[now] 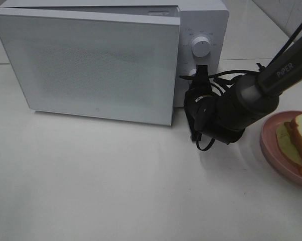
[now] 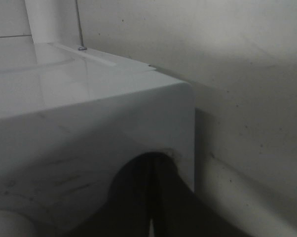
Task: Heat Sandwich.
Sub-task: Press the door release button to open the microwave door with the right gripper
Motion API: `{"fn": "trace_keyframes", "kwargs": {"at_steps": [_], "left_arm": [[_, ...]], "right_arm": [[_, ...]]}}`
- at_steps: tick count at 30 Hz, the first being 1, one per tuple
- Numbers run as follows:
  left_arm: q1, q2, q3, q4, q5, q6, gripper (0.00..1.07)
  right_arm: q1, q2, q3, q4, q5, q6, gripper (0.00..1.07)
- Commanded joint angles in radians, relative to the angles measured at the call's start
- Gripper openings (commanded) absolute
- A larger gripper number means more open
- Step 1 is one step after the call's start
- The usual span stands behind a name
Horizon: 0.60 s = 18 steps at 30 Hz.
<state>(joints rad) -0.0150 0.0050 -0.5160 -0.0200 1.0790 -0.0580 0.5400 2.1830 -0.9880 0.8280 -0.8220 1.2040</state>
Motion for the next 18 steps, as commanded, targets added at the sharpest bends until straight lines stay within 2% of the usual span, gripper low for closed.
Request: {"fn": "trace_keyframes", "kwargs": {"at_steps": [1,18], "left_arm": [[0.005,-0.004,0.001,-0.007,-0.004,-0.005,0.98],[0.005,-0.004,0.001,-0.007,-0.004,-0.005,0.98]], "right_arm": [[-0.060,0.001,-0.090,-0.050,-0.215,-0.030,0.00],[-0.060,-0.003,-0.090,-0.054,-0.227,-0.035,0.00]]}}
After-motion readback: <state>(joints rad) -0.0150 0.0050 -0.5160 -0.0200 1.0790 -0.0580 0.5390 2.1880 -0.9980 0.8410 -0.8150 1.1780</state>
